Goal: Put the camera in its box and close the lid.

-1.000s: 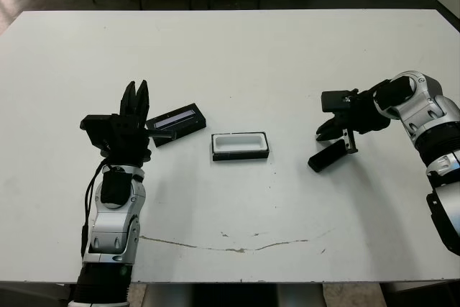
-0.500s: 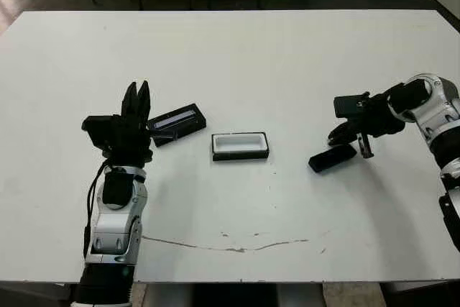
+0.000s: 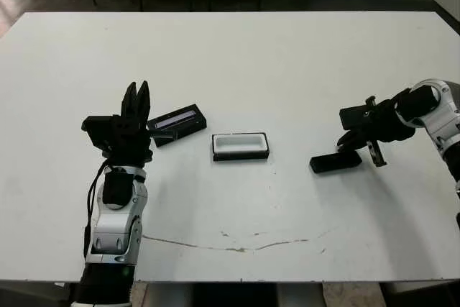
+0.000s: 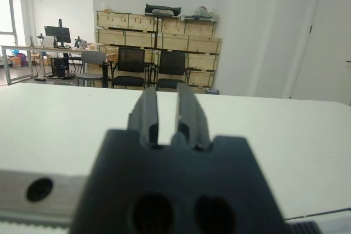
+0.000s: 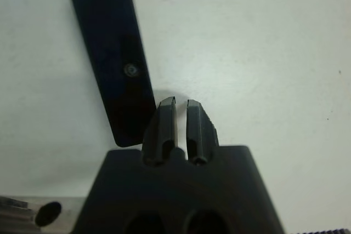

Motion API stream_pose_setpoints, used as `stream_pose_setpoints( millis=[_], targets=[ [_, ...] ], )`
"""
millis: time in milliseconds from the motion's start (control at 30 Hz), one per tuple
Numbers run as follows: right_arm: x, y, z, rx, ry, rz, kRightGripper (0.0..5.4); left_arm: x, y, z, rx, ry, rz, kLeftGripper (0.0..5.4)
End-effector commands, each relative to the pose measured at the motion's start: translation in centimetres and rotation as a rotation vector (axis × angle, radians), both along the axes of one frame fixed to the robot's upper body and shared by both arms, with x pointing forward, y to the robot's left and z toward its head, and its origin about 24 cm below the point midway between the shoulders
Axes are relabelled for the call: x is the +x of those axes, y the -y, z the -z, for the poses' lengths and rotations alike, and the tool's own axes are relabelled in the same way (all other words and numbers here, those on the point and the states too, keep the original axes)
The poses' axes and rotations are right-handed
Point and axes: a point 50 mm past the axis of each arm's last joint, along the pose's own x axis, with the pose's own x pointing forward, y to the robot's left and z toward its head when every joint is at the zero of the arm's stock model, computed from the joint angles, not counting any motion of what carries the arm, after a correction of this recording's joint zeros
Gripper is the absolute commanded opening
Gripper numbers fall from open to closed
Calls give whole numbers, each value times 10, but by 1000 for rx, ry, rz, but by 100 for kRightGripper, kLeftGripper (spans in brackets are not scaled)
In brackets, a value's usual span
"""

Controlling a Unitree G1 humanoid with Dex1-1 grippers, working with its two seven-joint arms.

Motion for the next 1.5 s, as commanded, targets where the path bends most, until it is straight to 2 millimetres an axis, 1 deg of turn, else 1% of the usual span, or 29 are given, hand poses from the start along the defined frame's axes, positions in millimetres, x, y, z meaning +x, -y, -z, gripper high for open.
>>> stream_pose_setpoints(
  millis=[33,133,333,500,700,900,1000,1133,1200,1267,1333,1467,1500],
  targets=[
    [-21,4,32,-54,-165,4,0,-1,-3,7,1,-39,-10,1],
    [-26,6,33,-32,-187,26,0,-1,-3,7,11,-33,-11,1],
    [-34,2,31,-70,-190,5,0,0,-4,6,9,-30,-10,1],
    [-40,1,29,-57,-204,30,0,1,-4,5,9,-29,-11,1],
    [-43,-2,22,-72,-190,-3,0,1,-4,5,6,-32,-12,1],
    [-46,-5,19,-56,-232,33,0,2,-3,4,10,-28,-11,1],
    [-47,-7,15,-76,-219,11,0,2,-3,4,2,-31,-8,1],
    [-46,-4,18,-74,-206,7,0,2,-3,4,4,-31,-8,1],
    [-43,1,21,-59,-144,34,0,2,-3,4,3,-27,-6,1],
    [-39,7,22,-49,-46,52,0,2,-3,5,5,-25,-6,1],
    [-35,14,20,-25,68,111,0,1,-3,5,9,-24,-7,1],
    [-31,25,9,31,262,186,0,1,-4,5,9,-30,-11,1],
    [-30,26,3,64,330,190,0,0,-4,5,6,-30,-10,1]
  ],
)
